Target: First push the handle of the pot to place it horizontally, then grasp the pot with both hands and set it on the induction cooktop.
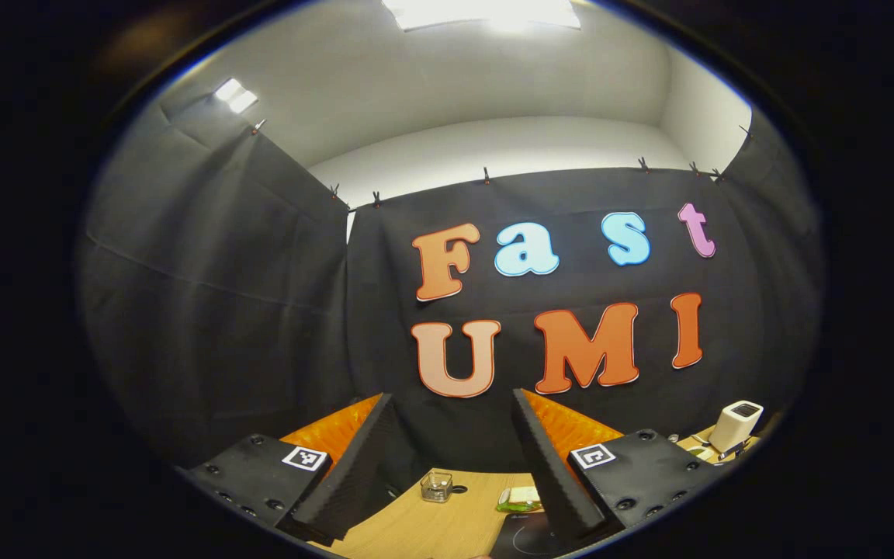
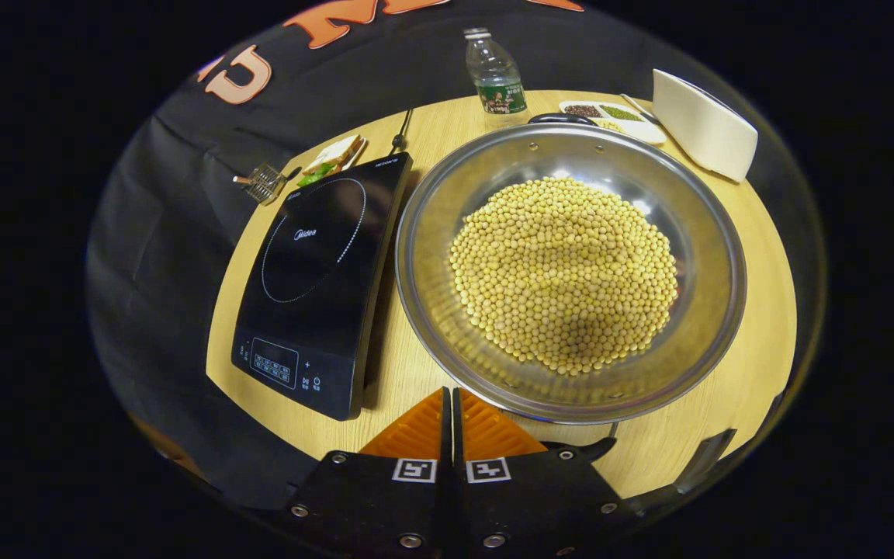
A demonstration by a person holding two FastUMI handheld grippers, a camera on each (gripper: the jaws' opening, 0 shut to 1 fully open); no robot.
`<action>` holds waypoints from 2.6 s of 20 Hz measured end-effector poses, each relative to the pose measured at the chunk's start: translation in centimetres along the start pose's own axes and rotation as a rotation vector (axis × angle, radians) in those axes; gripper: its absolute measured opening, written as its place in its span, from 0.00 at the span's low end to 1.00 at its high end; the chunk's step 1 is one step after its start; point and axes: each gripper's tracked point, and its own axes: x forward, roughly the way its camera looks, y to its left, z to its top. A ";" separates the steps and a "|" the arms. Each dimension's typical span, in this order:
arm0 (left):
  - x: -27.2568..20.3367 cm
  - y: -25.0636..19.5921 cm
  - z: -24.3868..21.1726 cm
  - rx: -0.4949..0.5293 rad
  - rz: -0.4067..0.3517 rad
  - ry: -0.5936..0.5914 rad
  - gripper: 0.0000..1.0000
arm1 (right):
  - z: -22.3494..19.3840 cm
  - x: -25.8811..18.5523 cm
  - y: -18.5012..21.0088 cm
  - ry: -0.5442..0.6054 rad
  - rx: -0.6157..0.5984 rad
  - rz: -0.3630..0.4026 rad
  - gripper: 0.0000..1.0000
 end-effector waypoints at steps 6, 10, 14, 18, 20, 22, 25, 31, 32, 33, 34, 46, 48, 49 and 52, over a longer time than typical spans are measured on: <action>1.4 -1.8 -1.7 -0.040 -0.060 0.042 0.98 | -0.2 -0.4 -1.1 0.003 0.034 0.020 0.00; 2.1 -2.7 -2.2 -0.047 -0.076 0.057 0.98 | -0.4 -0.8 -2.8 0.003 0.061 0.008 0.00; 2.1 -3.9 -2.4 -0.049 -0.091 0.060 1.00 | -0.6 -1.2 -4.5 0.002 0.087 -0.008 0.00; 2.4 -4.5 -2.1 -0.057 -0.106 0.059 1.00 | -0.7 -1.9 -6.7 -0.003 0.117 -0.035 0.00; 2.3 -4.7 -2.0 -0.061 -0.109 0.055 1.00 | -0.4 -2.2 -7.9 -0.008 0.137 -0.050 0.00; 2.4 -4.7 -1.9 -0.060 -0.111 0.050 1.00 | -0.3 -2.4 -8.6 -0.005 0.175 -0.040 0.00; 2.7 -4.9 -2.0 -0.065 -0.112 0.053 0.98 | -0.2 -2.5 -9.5 -0.010 0.192 -0.045 0.00; 3.1 -5.2 -2.6 -0.074 -0.123 0.082 1.00 | 0.2 -2.6 -11.9 0.002 0.252 -0.063 0.00; 3.3 -5.2 -2.8 -0.074 -0.122 0.085 1.00 | 0.3 -2.7 -12.3 0.004 0.260 -0.067 0.00; 3.3 -5.2 -2.9 -0.074 -0.121 0.088 1.00 | 0.5 -2.6 -12.7 0.003 0.258 -0.077 0.00; 3.5 -5.2 -3.0 -0.073 -0.122 0.092 0.98 | 0.5 -2.7 -13.2 0.001 0.257 -0.089 0.00; 3.7 -6.0 -3.9 -0.067 -0.137 0.106 1.00 | 2.1 -2.2 -19.8 0.004 0.327 -0.230 0.00; 3.7 -6.2 -4.1 -0.068 -0.137 0.110 1.00 | 2.7 -2.3 -20.5 -0.004 0.335 -0.244 0.00; 3.7 -6.3 -4.1 -0.067 -0.137 0.113 0.98 | 3.2 -2.2 -20.7 -0.008 0.337 -0.252 0.00; 3.9 -6.5 -4.6 -0.065 -0.138 0.121 1.00 | 4.1 -2.3 -21.5 -0.014 0.349 -0.274 0.00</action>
